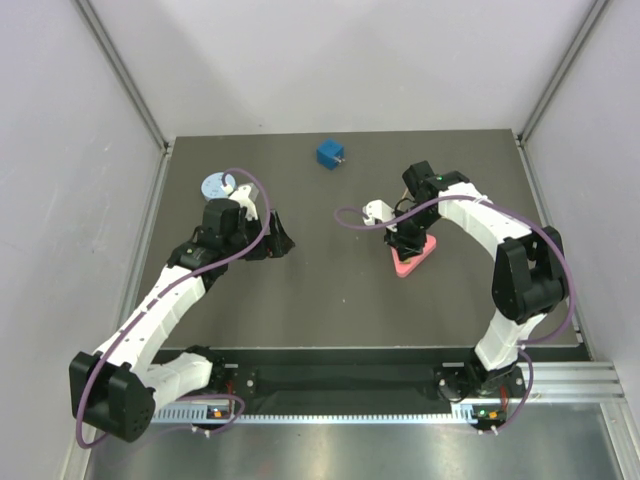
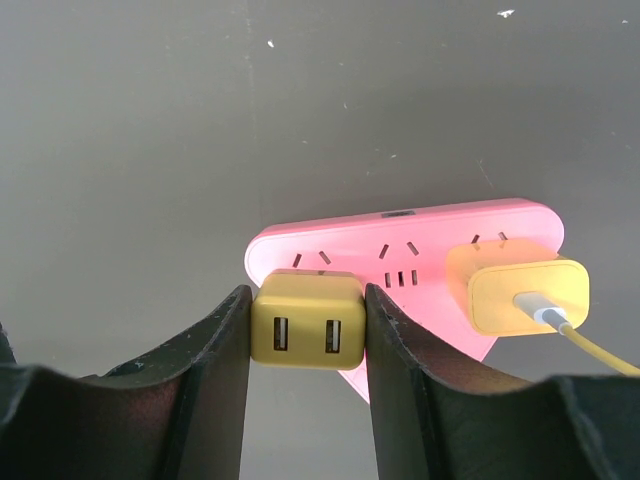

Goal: Insert the plug

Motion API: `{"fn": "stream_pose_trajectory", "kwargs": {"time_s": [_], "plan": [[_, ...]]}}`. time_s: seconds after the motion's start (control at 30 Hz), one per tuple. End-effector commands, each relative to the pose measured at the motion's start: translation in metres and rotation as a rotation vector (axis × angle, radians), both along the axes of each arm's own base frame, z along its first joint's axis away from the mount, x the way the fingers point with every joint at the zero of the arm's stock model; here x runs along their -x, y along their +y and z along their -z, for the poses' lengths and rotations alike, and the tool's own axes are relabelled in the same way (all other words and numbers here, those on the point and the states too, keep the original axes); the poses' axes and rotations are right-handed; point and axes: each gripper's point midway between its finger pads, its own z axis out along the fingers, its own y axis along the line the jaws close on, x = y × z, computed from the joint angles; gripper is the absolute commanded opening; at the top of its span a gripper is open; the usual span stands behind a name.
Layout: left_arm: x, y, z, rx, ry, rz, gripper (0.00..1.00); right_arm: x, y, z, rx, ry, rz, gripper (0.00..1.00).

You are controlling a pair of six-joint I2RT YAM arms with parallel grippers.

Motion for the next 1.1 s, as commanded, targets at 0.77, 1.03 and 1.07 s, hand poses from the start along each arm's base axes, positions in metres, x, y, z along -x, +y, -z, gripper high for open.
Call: {"fn": "stream_pose_trajectory", "kwargs": {"time_s": [0.77, 1.03, 1.07], "plan": [[-0.005, 0.002, -0.01, 0.003, -0.039, -0.003, 0.88, 0.003, -0.039, 0.023, -0.132, -0.018, 0.123, 0.0], [-0.006, 0.002, -0.01, 0.0, -0.038, -0.005, 0.88, 0.011, -0.048, 0.046, -0.155, 0.003, 0.165, 0.0], [-0.007, 0.002, -0.01, 0.0, -0.037, -0.007, 0.88, 0.018, -0.054, 0.054, -0.149, 0.023, 0.186, 0.0]]}}
